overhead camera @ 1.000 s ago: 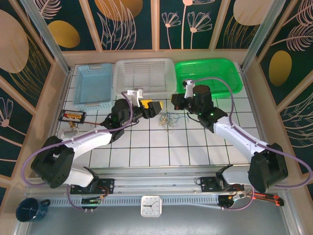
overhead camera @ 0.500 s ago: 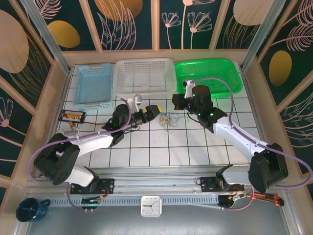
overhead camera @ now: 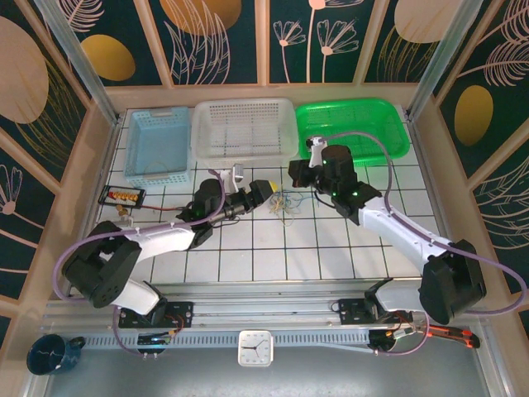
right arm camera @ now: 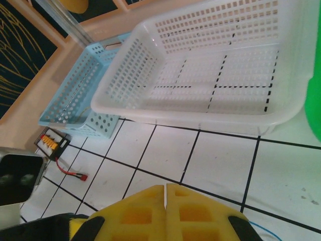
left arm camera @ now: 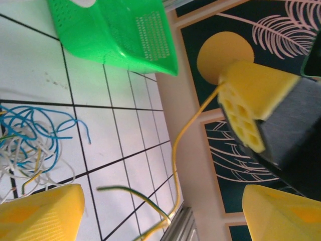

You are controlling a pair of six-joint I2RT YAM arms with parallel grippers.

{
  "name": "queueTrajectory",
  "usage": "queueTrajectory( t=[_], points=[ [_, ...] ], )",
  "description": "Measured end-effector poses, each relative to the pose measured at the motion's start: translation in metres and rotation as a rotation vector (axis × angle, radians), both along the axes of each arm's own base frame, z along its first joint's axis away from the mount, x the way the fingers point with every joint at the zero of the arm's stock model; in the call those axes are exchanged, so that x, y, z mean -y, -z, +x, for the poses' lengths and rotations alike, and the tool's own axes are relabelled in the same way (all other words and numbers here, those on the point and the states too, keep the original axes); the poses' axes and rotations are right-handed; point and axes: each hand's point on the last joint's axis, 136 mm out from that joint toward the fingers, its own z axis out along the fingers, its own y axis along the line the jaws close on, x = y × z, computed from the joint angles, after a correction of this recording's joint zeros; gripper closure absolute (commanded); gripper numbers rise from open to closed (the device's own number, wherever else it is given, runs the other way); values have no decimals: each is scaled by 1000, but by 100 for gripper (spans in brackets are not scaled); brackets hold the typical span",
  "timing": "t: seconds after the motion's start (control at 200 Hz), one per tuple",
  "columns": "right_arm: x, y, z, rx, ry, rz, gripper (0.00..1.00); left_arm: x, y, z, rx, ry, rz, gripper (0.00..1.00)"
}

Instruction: Untangle the cables

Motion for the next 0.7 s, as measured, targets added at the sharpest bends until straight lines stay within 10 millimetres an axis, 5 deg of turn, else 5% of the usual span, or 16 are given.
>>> queueTrajectory(
  t=[0.701],
  points=[
    [-4,0,-3,1,-10,-1,100,2,5,17,-4,-60,-8,74]
  ],
)
